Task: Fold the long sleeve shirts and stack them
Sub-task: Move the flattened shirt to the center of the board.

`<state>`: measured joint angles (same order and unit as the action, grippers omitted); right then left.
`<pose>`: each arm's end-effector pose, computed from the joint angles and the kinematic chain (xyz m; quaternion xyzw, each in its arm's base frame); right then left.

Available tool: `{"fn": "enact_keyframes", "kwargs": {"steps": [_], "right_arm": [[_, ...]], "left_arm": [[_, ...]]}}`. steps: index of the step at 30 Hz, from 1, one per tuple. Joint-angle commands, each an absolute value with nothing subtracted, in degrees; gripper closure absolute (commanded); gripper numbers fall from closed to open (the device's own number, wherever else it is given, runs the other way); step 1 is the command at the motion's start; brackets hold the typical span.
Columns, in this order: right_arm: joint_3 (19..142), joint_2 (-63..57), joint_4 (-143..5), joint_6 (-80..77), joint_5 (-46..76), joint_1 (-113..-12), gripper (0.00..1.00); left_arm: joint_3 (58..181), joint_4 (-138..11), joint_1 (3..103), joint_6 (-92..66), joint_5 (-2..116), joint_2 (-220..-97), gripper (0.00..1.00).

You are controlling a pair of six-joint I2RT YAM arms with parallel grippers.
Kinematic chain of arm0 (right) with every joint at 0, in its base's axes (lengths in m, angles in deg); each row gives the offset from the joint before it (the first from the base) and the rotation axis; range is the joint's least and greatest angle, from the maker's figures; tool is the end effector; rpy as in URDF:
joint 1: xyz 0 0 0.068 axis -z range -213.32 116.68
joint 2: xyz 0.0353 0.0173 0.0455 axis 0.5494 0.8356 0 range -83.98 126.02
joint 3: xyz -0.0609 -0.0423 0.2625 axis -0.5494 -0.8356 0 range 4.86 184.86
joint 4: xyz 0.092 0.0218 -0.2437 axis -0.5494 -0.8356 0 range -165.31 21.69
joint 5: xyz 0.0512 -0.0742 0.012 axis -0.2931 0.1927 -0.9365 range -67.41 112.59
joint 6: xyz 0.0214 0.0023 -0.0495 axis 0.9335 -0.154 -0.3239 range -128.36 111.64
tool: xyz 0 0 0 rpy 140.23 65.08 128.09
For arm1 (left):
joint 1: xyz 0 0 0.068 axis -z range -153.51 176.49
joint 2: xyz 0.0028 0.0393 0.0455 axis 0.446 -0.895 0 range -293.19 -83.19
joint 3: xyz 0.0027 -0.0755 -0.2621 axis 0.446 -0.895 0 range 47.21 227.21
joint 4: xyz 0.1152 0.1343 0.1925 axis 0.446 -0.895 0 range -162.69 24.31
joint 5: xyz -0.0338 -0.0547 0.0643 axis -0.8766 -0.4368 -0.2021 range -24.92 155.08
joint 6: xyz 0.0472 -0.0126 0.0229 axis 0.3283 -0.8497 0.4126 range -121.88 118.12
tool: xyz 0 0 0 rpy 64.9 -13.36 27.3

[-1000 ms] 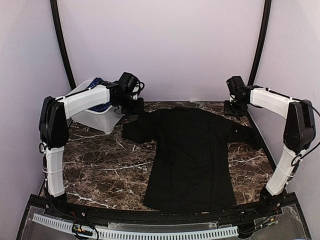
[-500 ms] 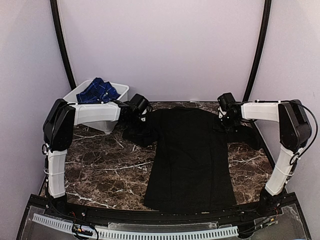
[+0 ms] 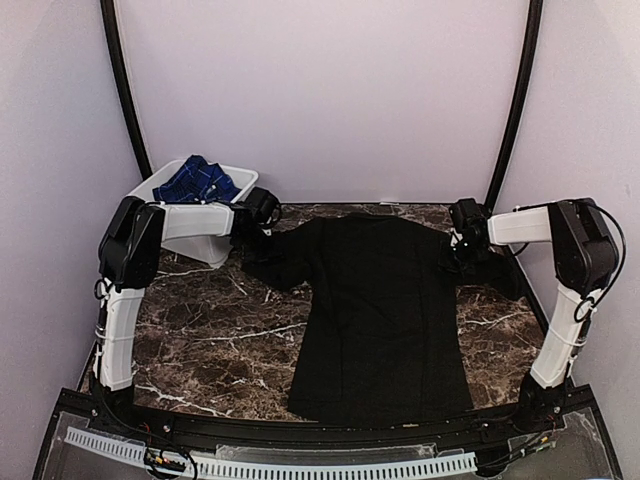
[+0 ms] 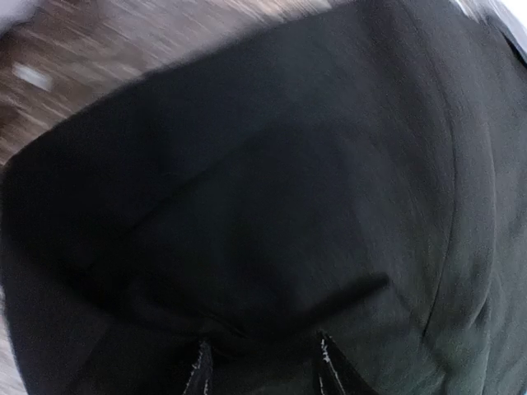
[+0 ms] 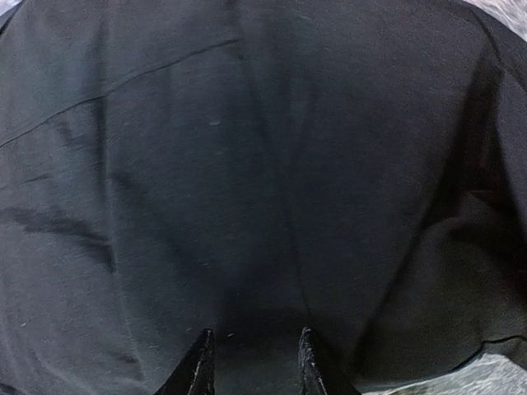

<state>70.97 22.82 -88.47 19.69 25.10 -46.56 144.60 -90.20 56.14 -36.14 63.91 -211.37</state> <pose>0.3650 0.0842 0.1562 0.1302 0.9588 0.0689 0.2429 0.4227 -0.2414 0.1570 -0.0354 0.9538 -0.1660 0.2477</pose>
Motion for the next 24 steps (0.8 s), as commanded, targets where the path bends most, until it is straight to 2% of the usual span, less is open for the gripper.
{"fn": "enact_keyframes", "kwargs": {"steps": [1,7,13,20,24], "right_arm": [[69.6,23.9,-86.4,20.3,24.2,-44.8,0.67],[70.7,25.3,-87.3,19.8,24.4,-42.6,0.67],[73.3,26.7,-89.0,18.7,24.5,-39.0,0.67],[78.3,27.7,-91.5,17.1,25.9,-38.2,0.66],[80.6,27.1,-92.8,15.8,26.2,-38.5,0.62]], "left_arm": [[147.1,-94.4,52.1,-33.4,65.5,-212.8,0.6],[155.3,-99.0,49.7,-28.2,69.1,-217.9,0.61],[170.9,-105.2,49.3,-23.8,73.4,-224.6,0.6],[178.7,-107.0,49.3,-21.3,74.3,-227.4,0.53],[180.3,-107.3,50.7,-20.2,72.1,-226.2,0.47]]}}
